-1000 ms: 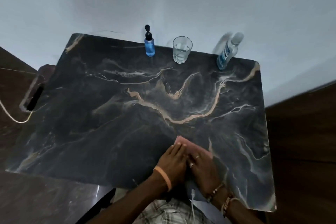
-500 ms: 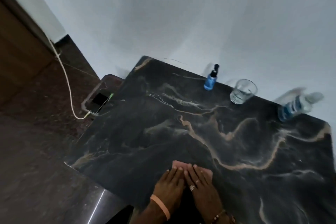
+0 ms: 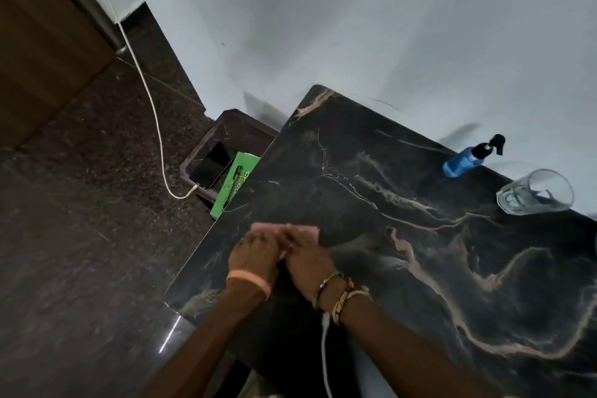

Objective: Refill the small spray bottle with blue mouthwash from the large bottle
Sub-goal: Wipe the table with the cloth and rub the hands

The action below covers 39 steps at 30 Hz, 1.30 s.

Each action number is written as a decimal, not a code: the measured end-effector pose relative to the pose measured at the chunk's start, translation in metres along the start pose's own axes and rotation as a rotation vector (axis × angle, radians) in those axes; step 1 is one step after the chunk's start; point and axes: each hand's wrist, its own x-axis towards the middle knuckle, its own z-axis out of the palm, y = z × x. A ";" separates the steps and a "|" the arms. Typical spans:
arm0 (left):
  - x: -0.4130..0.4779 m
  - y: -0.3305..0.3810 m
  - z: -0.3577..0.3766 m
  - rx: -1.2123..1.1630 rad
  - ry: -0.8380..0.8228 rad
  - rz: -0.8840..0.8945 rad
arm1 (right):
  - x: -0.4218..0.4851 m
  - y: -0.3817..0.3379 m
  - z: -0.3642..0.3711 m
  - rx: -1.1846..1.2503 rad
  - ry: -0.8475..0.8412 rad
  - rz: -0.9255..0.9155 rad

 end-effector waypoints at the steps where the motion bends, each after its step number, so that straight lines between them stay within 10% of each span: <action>1: -0.012 -0.011 0.005 -0.013 0.013 0.003 | -0.003 -0.009 0.003 -0.049 -0.056 -0.078; 8: -0.030 0.042 0.037 0.062 0.127 0.294 | -0.057 0.062 0.003 -0.362 -0.107 -0.356; 16: 0.067 0.173 0.018 0.002 -0.012 0.456 | -0.101 0.164 -0.050 -0.189 -0.068 0.269; 22: 0.020 0.190 0.031 0.191 0.016 0.640 | -0.154 0.088 0.009 0.002 0.101 0.616; 27: -0.074 0.181 0.056 -0.069 -0.182 0.557 | -0.221 0.051 0.004 0.296 0.046 0.399; 29: -0.086 0.210 0.064 -0.459 -0.178 0.156 | -0.255 0.070 -0.004 0.380 0.009 0.322; 34: -0.130 0.237 0.050 -0.677 0.087 0.701 | -0.341 0.103 -0.034 0.582 0.297 0.592; 39: -0.139 0.307 0.042 -0.720 -0.097 0.605 | -0.427 0.120 -0.042 0.905 0.542 0.746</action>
